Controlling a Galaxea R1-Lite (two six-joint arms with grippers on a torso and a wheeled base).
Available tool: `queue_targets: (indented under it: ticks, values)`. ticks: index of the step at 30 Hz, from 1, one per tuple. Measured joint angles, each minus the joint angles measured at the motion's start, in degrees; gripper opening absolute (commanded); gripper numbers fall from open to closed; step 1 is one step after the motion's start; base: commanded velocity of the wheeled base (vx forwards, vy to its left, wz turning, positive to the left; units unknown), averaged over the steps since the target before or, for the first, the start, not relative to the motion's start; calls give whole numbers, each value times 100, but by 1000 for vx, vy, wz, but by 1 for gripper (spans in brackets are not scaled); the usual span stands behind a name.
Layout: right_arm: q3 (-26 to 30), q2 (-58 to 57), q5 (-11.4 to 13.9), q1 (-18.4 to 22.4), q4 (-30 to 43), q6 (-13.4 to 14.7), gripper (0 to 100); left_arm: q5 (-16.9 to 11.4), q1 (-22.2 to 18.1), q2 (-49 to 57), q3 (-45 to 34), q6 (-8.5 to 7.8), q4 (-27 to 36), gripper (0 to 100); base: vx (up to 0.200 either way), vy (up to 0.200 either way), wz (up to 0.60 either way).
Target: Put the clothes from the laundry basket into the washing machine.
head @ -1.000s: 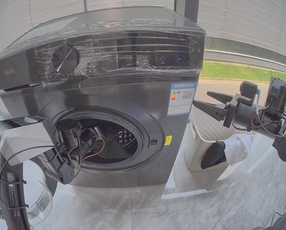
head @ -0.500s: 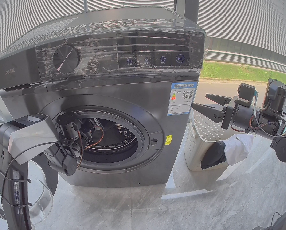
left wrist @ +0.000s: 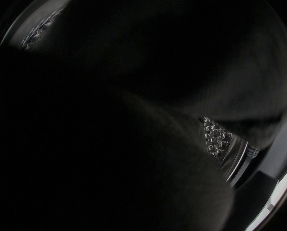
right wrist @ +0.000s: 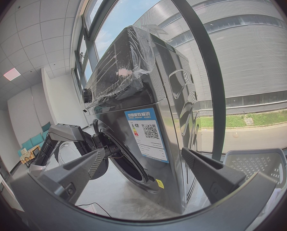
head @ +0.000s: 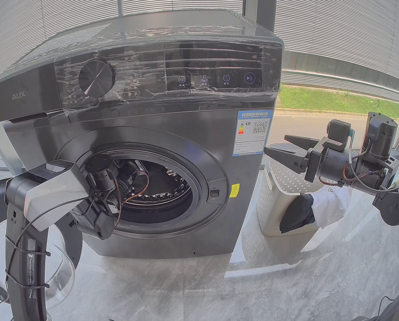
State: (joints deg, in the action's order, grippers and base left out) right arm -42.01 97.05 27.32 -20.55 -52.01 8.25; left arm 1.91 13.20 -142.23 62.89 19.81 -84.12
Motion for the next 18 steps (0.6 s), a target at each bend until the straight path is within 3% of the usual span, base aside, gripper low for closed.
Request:
queue_targets:
  ticks: [5, 7, 18]
  values:
    - [-73, 46, 2, 2, 2, 0, 100, 13, -54, -204, -105, 4, 595, 0, 0, 0, 0]
    - [-96, 59, 2, -6, 0, 0, 100, 29, -54, -229, -85, 4, 323, 0, 0, 0, 0]
    - [-158, 99, 5, 0, 0, 1, 100, -17, 41, -278, -241, 35, 90, 0, 0, 0, 0]
